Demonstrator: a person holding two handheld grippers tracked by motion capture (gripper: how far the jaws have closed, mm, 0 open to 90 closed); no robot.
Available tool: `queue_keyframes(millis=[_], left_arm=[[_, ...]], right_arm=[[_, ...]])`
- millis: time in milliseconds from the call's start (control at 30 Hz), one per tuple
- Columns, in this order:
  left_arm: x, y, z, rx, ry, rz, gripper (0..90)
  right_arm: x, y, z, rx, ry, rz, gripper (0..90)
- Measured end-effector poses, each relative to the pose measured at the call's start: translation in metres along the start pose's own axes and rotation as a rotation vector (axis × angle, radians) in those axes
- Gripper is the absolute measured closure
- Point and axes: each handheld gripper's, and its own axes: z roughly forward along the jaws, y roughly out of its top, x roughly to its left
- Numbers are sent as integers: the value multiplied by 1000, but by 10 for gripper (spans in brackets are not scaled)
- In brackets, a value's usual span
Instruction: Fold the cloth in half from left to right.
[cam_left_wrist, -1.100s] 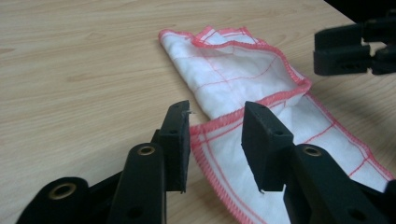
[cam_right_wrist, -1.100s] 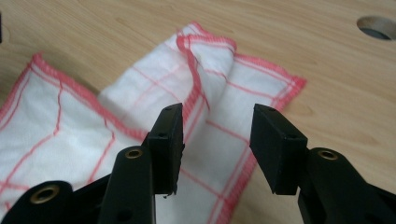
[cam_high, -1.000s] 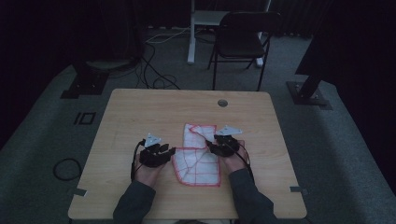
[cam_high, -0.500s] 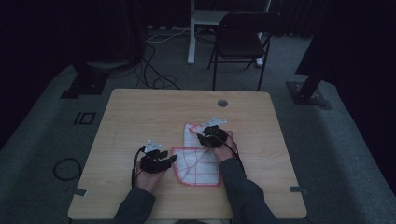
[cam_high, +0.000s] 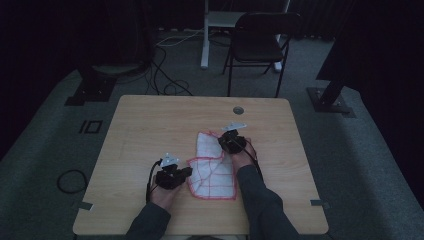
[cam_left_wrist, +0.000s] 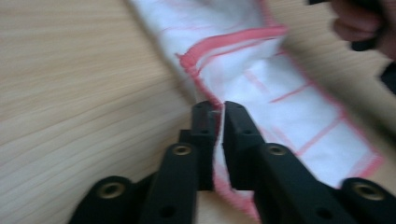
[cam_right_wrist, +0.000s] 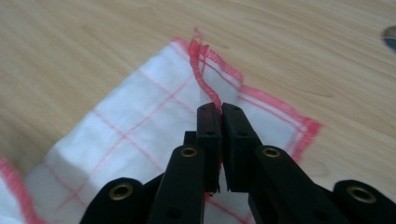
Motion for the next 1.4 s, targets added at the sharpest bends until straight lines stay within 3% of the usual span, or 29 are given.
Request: queue_keyframes(millis=[200,433,567,767,867,933,1033,1400], left_arm=[[-26,6,-3,-24,-90,52,887],[-56,6,-2,-15,-167,127,890],[-69,2,5,4,-185,163,891],[-81,-3,17,35,-196,182,894],[-85,-7,20,56,-212,201,889],[-85,-8,20,47,-232,202,803],[-80,-4,15,25,-215,198,726],[-51,11,4,-30,-120,155,675]], right_arm=[[-12,-1,-3,0,-14,26,882],[-22,-3,-2,7,-20,49,882],[-26,-4,-1,14,-27,55,882],[-29,-6,1,22,-23,57,874],[-33,-8,1,30,-31,62,801],[-37,-9,0,31,-44,81,746],[-42,-12,-4,24,-61,98,680],[-48,-20,-10,17,-64,109,624]])
